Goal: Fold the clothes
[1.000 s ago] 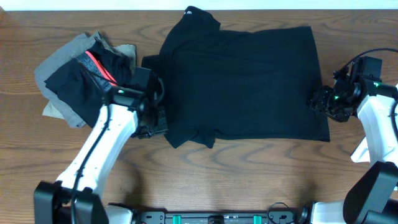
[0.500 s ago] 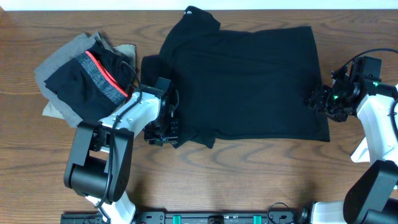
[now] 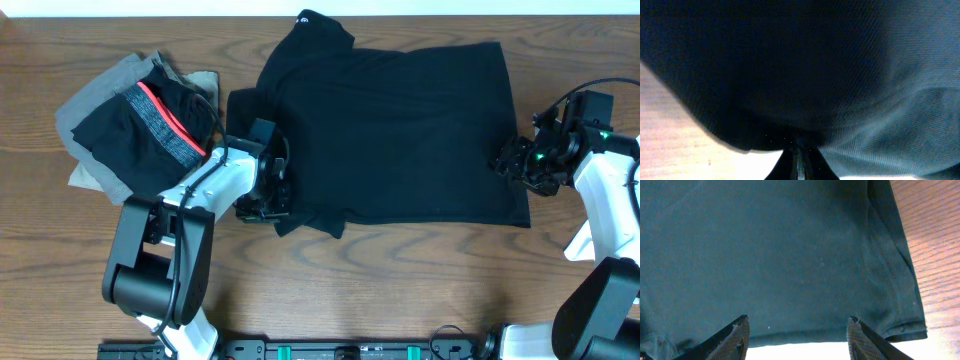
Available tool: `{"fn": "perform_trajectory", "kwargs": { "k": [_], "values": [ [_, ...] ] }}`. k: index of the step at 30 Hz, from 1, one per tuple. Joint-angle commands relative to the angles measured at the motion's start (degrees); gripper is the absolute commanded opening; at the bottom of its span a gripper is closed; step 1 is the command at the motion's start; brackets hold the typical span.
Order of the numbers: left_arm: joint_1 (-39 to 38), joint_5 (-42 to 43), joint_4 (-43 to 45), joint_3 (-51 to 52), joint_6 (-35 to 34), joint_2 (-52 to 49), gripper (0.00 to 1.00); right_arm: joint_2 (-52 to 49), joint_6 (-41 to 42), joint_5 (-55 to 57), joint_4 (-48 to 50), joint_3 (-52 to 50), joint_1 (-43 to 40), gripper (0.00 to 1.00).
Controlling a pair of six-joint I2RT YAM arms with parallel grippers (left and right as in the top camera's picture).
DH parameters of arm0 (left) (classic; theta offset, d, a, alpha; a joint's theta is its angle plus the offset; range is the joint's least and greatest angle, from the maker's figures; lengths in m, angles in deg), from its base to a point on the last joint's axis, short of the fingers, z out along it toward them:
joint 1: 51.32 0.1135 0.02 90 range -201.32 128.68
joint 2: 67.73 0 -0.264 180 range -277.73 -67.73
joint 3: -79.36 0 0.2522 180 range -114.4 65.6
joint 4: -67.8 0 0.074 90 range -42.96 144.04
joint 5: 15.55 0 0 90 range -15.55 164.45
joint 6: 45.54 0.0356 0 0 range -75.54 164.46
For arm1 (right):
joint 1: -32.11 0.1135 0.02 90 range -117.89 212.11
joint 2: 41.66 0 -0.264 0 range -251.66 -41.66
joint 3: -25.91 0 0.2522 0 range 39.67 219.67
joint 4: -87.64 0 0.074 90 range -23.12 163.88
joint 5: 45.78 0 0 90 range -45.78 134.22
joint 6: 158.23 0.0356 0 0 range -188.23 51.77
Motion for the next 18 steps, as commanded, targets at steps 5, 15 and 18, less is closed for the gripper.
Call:
{"fn": "perform_trajectory", "kwargs": {
  "k": [5, 15, 18],
  "values": [
    [0.2, -0.8, -11.4, -2.9, 0.2, 2.1, 0.06, -0.1, -0.5, 0.5, -0.9, 0.0, 0.2, 0.61],
    [4.4, -2.3, -15.8, -4.6, 0.6, 13.0, 0.06, -0.1, 2.5, 4.9, -0.9, -5.9, 0.1, 0.62],
    [4.4, -2.3, -16.0, -4.4, 0.7, 12.8, 0.06, -0.1, 6.3, 11.8, -0.2, -9.0, -0.1, 0.63]
  ]
}}
